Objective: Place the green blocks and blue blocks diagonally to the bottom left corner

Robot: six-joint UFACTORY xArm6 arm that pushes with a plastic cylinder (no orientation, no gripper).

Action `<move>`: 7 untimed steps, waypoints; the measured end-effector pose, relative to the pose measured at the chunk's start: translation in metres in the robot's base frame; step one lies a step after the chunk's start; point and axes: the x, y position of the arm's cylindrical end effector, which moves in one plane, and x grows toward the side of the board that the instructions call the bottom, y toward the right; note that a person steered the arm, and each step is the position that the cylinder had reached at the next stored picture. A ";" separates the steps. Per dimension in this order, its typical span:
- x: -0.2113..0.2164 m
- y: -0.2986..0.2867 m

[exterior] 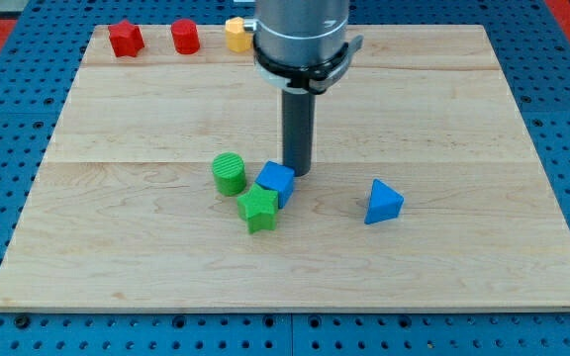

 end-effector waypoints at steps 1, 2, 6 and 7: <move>0.020 -0.009; 0.041 -0.016; 0.121 -0.108; 0.121 -0.158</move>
